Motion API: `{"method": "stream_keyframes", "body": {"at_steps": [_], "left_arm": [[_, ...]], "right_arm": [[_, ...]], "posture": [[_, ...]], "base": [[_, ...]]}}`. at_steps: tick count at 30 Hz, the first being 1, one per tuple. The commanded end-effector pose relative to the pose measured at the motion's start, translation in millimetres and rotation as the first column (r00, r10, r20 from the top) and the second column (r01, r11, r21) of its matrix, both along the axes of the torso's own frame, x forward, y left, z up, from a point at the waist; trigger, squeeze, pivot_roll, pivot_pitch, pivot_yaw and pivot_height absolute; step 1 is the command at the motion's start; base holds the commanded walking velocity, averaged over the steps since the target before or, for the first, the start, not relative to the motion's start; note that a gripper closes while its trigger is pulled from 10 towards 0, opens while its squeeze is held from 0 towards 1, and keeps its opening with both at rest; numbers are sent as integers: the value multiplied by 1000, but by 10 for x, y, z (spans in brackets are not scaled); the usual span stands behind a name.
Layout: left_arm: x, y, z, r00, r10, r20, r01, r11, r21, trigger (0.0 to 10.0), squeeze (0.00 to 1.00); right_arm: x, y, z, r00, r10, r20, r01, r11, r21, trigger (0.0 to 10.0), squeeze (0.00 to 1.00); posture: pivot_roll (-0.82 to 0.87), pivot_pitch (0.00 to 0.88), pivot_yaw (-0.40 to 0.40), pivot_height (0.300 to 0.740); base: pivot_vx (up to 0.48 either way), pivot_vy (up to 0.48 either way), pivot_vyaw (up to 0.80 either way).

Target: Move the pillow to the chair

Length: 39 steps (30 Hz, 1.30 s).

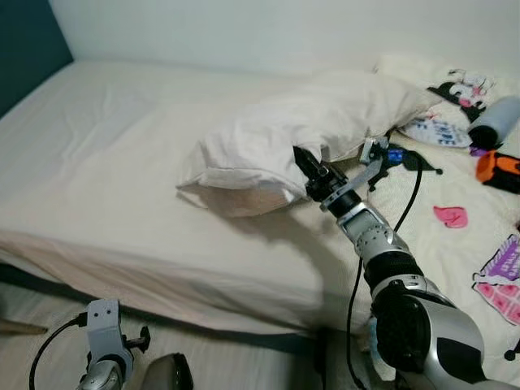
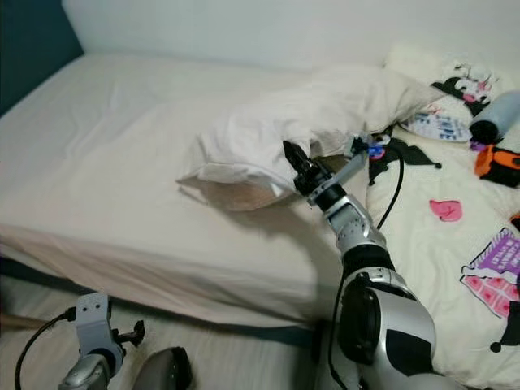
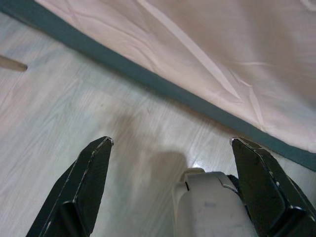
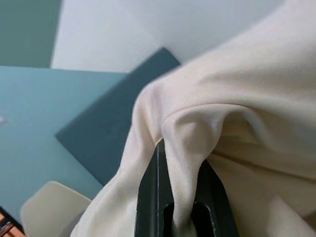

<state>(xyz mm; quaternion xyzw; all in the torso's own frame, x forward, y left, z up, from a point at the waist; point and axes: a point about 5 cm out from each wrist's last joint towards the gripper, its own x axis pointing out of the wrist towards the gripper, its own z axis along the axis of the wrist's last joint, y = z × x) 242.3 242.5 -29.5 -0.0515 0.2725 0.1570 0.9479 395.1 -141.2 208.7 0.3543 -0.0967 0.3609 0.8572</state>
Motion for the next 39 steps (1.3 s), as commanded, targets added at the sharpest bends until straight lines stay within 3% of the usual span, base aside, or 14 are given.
{"method": "stream_keyframes", "body": {"at_steps": [1,8,13,17,23,31,39], "left_arm": [[-58,38,-48,999,25,-42,-26,1000,-8,10000,0],[7,-62,-50,998,13,-60,-14,1000,-14,10000,0],[-101,-100,-153,992,34,-123,-39,998,-40,10000,0],[-304,-184,-324,969,46,-243,-65,995,-72,10000,0],[-365,-225,-369,964,24,-265,-43,997,-66,10000,0],[-535,-229,-466,940,6,-341,-22,999,-44,10000,0],[-595,-249,-503,928,-2,-372,-14,999,-42,10000,0]], "right_arm": [[2,65,201,995,41,96,-44,999,24,0,0],[-68,284,472,967,127,221,-133,991,11,0,0],[-111,388,502,959,156,238,-164,986,13,0,0],[-167,568,434,955,201,219,-207,978,5,0,0],[-202,618,402,954,215,207,-223,975,15,0,0],[-255,688,424,949,237,206,-246,969,21,0,0],[-292,748,413,947,253,198,-263,964,25,0,0]], "posture": [[-44,0,26,473],[-63,0,22,492],[-68,0,22,507],[-75,0,23,526],[-71,0,24,545],[-77,0,24,578],[-76,0,22,611]], "base": [[-480,0,0],[-137,0,0],[0,0,0],[-120,0,0],[-480,0,0],[-120,0,0],[-52,0,0]]}}
